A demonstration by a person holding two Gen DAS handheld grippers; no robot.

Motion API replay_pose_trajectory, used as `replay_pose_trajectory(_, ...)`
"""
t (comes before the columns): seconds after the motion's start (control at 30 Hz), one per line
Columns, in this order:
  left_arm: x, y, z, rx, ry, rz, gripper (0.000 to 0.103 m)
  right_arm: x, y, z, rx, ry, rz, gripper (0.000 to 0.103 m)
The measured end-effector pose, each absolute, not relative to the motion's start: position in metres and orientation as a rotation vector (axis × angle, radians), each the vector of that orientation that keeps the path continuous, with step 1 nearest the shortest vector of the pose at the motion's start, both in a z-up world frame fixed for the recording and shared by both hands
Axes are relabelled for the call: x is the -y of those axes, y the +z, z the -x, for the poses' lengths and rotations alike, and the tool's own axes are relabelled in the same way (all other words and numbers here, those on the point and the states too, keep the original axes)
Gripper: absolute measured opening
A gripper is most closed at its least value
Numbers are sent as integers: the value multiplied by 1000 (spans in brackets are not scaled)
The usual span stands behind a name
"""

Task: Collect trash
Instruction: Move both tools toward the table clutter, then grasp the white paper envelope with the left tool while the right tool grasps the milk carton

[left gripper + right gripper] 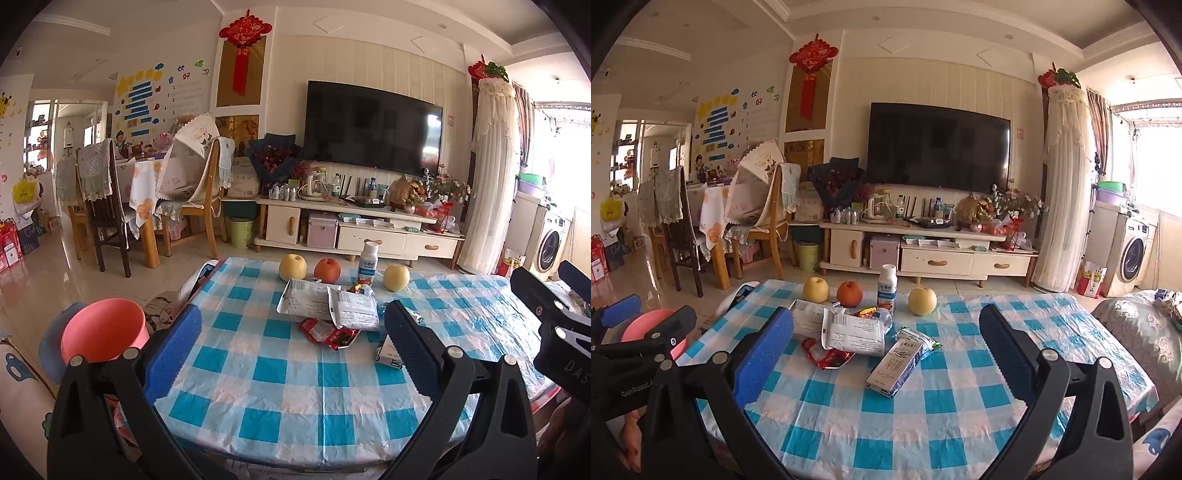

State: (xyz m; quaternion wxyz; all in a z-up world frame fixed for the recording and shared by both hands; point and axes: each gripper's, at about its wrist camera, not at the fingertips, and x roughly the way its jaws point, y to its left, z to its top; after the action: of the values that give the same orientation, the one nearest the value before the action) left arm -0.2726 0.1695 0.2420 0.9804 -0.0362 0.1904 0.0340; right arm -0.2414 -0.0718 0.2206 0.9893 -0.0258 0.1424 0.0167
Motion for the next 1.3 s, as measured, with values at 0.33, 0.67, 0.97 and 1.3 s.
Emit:
replay_pose_trajectory(0.33,-171,237,268,-401,85,71,100,75,222,257,-225,43,64,99)
replay_pose_trajectory(0.67,-172,213,244,-451,105,60,100,72,187,228,-311,72,105,99)
replay_pose_trajectory(0.97,-180,156,205,-534,41,56,100,82,121,183,-489,217,-35,99)
replay_pose_trajectory(1.3,-181,116,149,-582,-56,63,100,117,58,125,-672,185,-163,99)
